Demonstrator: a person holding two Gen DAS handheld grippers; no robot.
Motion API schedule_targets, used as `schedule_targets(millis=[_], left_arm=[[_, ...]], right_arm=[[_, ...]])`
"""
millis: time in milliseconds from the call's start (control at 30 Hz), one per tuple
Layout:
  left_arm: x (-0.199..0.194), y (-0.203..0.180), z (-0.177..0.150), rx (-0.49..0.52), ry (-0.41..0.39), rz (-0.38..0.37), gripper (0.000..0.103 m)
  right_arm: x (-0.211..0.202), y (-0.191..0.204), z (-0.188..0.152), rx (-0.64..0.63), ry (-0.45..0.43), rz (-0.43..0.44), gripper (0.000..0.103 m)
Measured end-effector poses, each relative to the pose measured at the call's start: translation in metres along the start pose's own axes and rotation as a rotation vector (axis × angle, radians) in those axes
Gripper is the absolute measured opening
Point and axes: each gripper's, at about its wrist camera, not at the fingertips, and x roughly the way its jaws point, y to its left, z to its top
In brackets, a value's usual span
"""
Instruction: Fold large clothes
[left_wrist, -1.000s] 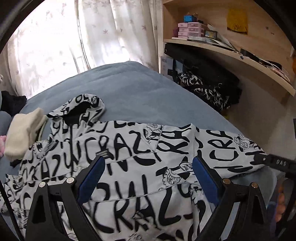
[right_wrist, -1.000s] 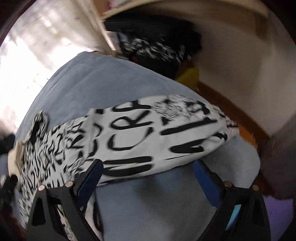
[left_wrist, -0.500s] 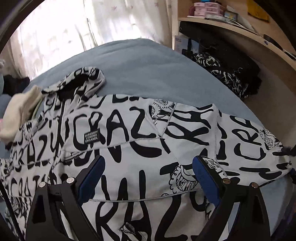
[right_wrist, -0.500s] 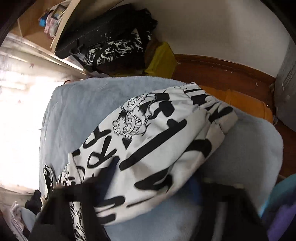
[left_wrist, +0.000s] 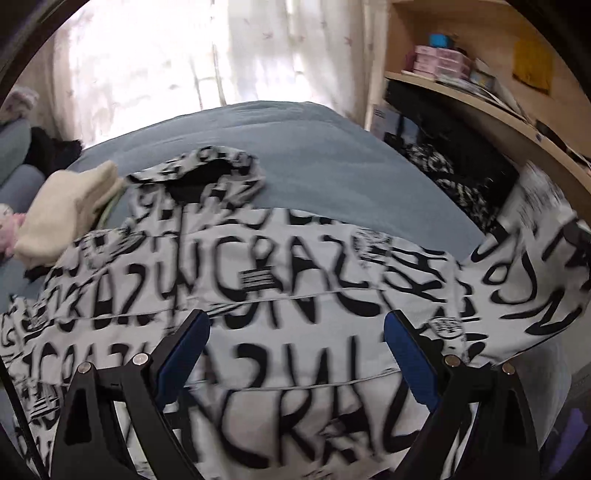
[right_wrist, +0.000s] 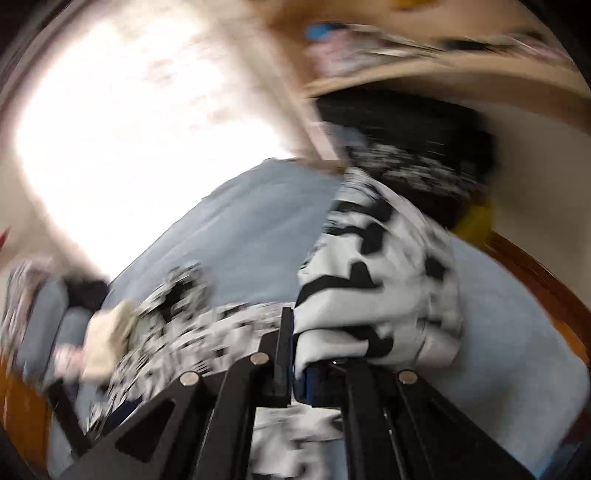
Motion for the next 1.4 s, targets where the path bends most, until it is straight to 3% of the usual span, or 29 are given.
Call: schedule_targets(millis=[100,167,267,367,467,700,867,1000,1100,1133,1233,1400], left_arm=[[-0.018,0.035,-0.004,-0.041,-0.03,0.025,0.094],[-0.025,0.059,-0.01,-0.071,-0.052,0.05,0.094],[-0.03,0.084,-0.021,-0.103,-0.075,0.096,0.094],[-0.025,0.11,-0.036,-0.138,-0.049,0.1,0.094],[-0.017,0.121,-0.047,-0.169,-0.002,0.076,0.094],[0.006,0.122,-0.066,-0.236,0.124,-0.077,0.094],[0.02,0.116,-0.068,-0.275,0.168,-0.186,0.094],[0.033,0.106,-0.059,-0.276,0.186,-0.259,0.094],[0.047,0.095,-0.055,-0.264,0.214,-0.32,0.093],[0.055,0.09,-0.054,-0.252,0.232,-0.338,0.088],[0.076,0.078,-0.056,-0.231,0.288,-0.354,0.079],[0.112,0.064,-0.063,-0.216,0.372,-0.336,0.078]], right_arm=[[0.026,0.058,-0.02,-0.101,0.073,0.106,0.004],[0.047,0.08,-0.037,-0.129,0.142,0.126,0.008],[0.091,0.1,-0.085,-0.177,0.307,0.084,0.012],[0.12,0.104,-0.128,-0.221,0.425,0.003,0.026],[0.117,0.105,-0.158,-0.216,0.48,0.001,0.043],[0.069,0.095,-0.179,-0.168,0.459,0.086,0.047],[0.043,0.088,-0.193,-0.207,0.376,0.032,0.047],[0.048,0.067,-0.201,-0.18,0.403,-0.03,0.047],[0.051,0.051,-0.203,-0.11,0.418,-0.016,0.047],[0.049,0.048,-0.202,-0.101,0.41,-0.01,0.047],[0.047,0.047,-0.199,-0.109,0.388,-0.016,0.047],[0.047,0.043,-0.199,-0.104,0.385,-0.012,0.047]])
